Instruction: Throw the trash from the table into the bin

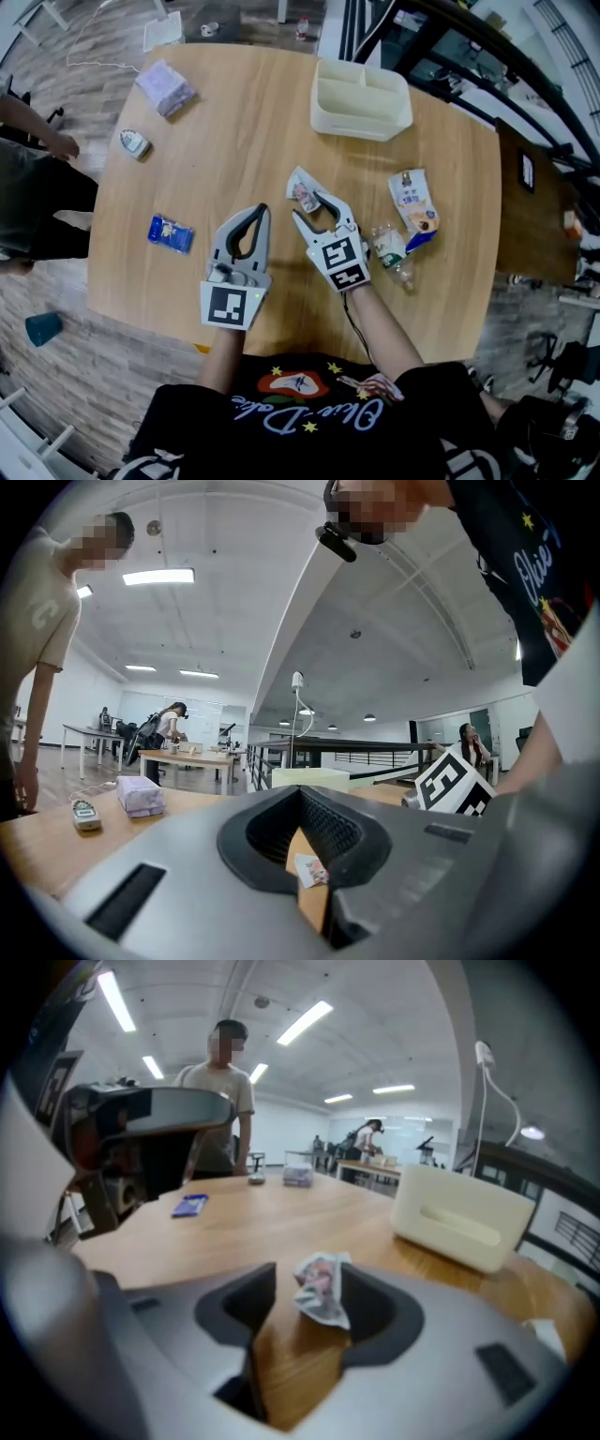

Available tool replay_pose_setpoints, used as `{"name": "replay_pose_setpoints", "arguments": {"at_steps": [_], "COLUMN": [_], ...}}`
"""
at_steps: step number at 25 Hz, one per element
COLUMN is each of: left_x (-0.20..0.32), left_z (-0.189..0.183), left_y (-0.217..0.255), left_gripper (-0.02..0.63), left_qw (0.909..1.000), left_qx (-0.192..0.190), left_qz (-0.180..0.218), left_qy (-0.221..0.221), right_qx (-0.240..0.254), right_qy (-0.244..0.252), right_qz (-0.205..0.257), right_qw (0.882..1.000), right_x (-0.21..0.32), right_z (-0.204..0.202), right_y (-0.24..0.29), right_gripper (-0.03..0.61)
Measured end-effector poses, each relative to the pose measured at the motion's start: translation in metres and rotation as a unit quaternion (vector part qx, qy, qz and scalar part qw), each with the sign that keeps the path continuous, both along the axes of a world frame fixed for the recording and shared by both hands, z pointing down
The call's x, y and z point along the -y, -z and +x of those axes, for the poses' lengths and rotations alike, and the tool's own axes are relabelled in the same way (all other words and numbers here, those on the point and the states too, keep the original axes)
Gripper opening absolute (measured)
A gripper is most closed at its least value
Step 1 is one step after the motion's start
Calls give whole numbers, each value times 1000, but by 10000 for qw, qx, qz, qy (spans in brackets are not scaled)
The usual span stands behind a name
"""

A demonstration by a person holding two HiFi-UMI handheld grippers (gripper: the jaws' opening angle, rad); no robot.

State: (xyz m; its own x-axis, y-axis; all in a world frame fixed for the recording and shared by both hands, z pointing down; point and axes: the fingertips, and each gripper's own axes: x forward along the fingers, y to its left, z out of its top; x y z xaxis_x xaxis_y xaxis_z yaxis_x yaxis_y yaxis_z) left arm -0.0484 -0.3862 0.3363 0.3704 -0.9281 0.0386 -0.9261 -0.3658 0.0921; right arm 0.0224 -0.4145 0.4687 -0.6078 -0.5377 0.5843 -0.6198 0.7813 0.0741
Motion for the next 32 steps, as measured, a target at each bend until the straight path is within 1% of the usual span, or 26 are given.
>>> {"name": "replay_pose_setpoints", "arguments": {"at_steps": [3,7,12,14,15,16,21,32], "left_x": [3,4,5,7,7,7,6,3], "left_z": [-6,-8,-12,-13,-13,-13,-12,-9], "left_y": [-4,-9,-14,-14,-14,-14,-15,-11], "left_gripper": [11,11,11,11,11,11,11,11], "left_qw": [10000,10000,9998,9998,9998,9998,9998,9999], "left_qx": [5,-51,-104,-110,-108,-101,-78,-28], "left_qz": [-7,-20,-138,-146,-141,-136,-145,-112], "left_qy": [42,73,100,119,124,122,104,91], "right_qx": [-66,-119,-136,-162,-179,-180,-94,189], "right_qy": [-114,-336,-403,-447,-472,-488,-551,-596], "right_qz": [-88,-80,-135,-92,-66,-63,-91,-40], "right_qw": [9999,9993,9990,9988,9987,9986,9984,9980], "right_x": [5,9,10,12,13,12,12,10], "right_z": [1,7,9,9,10,11,12,11], "right_y": [-9,-15,-20,-19,-19,-18,-15,-2], "right_gripper": [195,193,193,189,130,121,103,94]}}
